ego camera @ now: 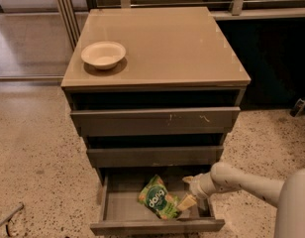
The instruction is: Pick green rice chip bag from bottom drawer and place on counter
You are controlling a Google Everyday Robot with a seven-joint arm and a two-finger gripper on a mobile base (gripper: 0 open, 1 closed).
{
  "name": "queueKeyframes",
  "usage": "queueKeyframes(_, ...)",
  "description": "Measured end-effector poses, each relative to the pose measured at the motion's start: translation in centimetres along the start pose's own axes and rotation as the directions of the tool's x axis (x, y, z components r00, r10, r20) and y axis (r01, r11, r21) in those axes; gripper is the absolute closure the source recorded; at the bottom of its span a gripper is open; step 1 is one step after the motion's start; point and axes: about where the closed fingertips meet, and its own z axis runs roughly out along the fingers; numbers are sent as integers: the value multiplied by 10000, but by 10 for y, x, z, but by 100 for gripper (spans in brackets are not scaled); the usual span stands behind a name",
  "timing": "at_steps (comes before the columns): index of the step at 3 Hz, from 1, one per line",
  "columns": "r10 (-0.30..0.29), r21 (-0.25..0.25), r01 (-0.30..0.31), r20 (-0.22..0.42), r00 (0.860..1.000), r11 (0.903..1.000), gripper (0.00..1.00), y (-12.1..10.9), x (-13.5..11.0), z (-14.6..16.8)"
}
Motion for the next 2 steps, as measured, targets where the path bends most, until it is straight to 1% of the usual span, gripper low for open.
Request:
queueKeyframes(1,322,-358,-314,216,9992,9989,19,-5,7,40)
queueKeyframes(2,496,-577,-468,493,9975,9972,22,-10,12,74)
